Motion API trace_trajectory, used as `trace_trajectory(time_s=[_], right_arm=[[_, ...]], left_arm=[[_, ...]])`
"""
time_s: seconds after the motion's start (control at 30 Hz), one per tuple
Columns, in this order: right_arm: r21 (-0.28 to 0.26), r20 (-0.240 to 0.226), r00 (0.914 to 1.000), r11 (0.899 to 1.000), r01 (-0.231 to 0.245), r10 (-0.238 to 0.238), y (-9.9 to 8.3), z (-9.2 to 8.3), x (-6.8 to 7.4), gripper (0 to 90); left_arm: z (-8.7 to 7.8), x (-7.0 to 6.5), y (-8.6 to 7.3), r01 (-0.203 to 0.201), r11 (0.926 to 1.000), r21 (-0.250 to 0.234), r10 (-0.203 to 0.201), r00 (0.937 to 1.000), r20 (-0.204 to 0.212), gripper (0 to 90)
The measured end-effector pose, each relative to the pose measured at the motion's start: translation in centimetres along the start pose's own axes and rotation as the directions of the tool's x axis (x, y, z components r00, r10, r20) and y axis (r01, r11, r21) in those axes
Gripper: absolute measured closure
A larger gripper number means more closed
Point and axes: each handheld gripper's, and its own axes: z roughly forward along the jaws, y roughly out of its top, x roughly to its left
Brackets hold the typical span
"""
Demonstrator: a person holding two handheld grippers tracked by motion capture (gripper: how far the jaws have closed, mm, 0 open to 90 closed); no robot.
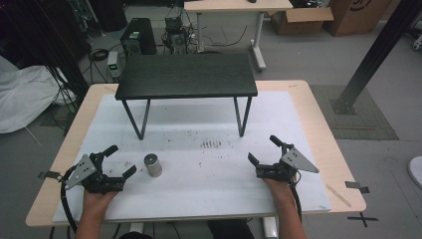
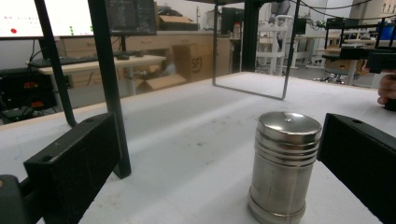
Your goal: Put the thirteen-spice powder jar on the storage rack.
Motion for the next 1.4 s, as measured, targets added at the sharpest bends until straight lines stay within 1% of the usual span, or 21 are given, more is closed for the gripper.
trace_trajectory(time_s=[0.2,0.27,0.37,0.4,0.5,0.53,0.63,0.7,0.73,0.77,0.8,0.83,0.87,1.13,1.17,1.2,1.27,1.4], right_arm=[[-0.001,0.000,1.0000,1.000,-0.001,0.001,0.0,0.0,0.0,0.0],[-0.001,0.000,1.0000,1.000,-0.001,0.001,0.0,0.0,0.0,0.0],[-0.001,0.000,1.0000,1.000,-0.002,0.002,0.0,0.0,0.0,0.0],[-0.001,-0.001,1.0000,1.000,-0.004,0.004,0.0,0.0,0.0,0.0],[-0.002,-0.001,1.0000,1.000,-0.003,0.003,0.0,0.0,0.0,0.0],[-0.005,0.000,1.0000,1.000,-0.003,0.003,0.0,-0.1,0.0,0.0],[-0.006,-0.001,1.0000,1.000,-0.002,0.002,0.0,-0.1,0.0,0.0],[-0.006,-0.001,1.0000,1.000,-0.002,0.002,0.0,-0.1,0.0,0.0],[-0.007,-0.001,1.0000,1.000,-0.003,0.003,0.0,-0.1,0.0,0.0],[-0.007,-0.001,1.0000,1.000,-0.003,0.003,0.0,-0.1,0.0,0.0],[-0.006,-0.001,1.0000,1.000,-0.004,0.004,0.0,-0.1,0.0,0.0],[-0.006,-0.001,1.0000,1.000,-0.004,0.004,0.0,-0.1,0.0,0.0],[-0.005,-0.001,1.0000,1.000,-0.004,0.004,0.0,0.0,0.0,0.0],[-0.006,-0.001,1.0000,1.000,-0.006,0.006,0.0,-0.1,0.0,0.0],[-0.006,-0.002,1.0000,1.000,-0.006,0.006,0.0,-0.1,0.0,0.0],[-0.006,-0.002,1.0000,1.000,-0.006,0.006,0.0,-0.1,0.0,0.0],[-0.007,-0.002,1.0000,1.000,-0.006,0.006,0.0,-0.1,0.0,0.0],[-0.007,-0.002,1.0000,1.000,-0.005,0.005,0.0,-0.1,-0.1,0.0]], left_arm=[[0.0,0.0,0.0,-0.002,1.0000,0.002,0.002,1.0000,-0.002,0.2],[0.1,0.0,0.0,-0.001,0.9999,0.010,0.001,1.0000,-0.005,0.2],[0.2,-0.1,0.1,-0.009,0.9997,0.021,0.009,0.9999,-0.009,0.3],[0.3,-0.3,0.1,-0.022,0.9994,0.028,0.022,0.9997,-0.009,0.2],[0.3,-0.3,0.1,-0.023,0.9993,0.030,0.023,0.9997,-0.011,0.2],[0.3,-0.2,0.1,-0.013,0.9994,0.030,0.014,0.9999,-0.011,0.2],[0.3,-0.1,0.2,-0.007,0.9994,0.035,0.007,0.9999,-0.011,0.2],[0.4,-0.1,0.2,-0.006,0.9992,0.040,0.007,1.0000,-0.004,0.2],[0.5,-0.1,0.3,-0.013,0.9987,0.049,0.013,0.9999,0.010,0.2],[0.5,-0.1,0.3,-0.013,0.9987,0.049,0.013,0.9999,0.010,0.2],[0.6,-0.2,0.5,-0.016,0.9978,0.065,0.015,0.9998,0.015,0.2],[0.6,-0.2,0.5,-0.016,0.9978,0.065,0.015,0.9998,0.015,0.2],[0.6,-0.3,0.8,-0.020,0.9979,0.061,0.019,0.9994,0.030,0.2],[1.1,-0.6,2.6,-0.014,0.9989,0.046,0.010,0.9955,0.095,0.2],[1.1,-0.6,2.6,-0.014,0.9989,0.046,0.010,0.9955,0.095,0.2],[1.2,-0.6,3.0,-0.012,0.9991,0.041,0.008,0.9947,0.103,0.2],[1.2,-0.6,3.3,-0.009,0.9993,0.037,0.004,0.9932,0.116,0.2],[1.4,-0.6,3.9,-0.011,0.9990,0.043,0.005,0.9898,0.142,0.2]])
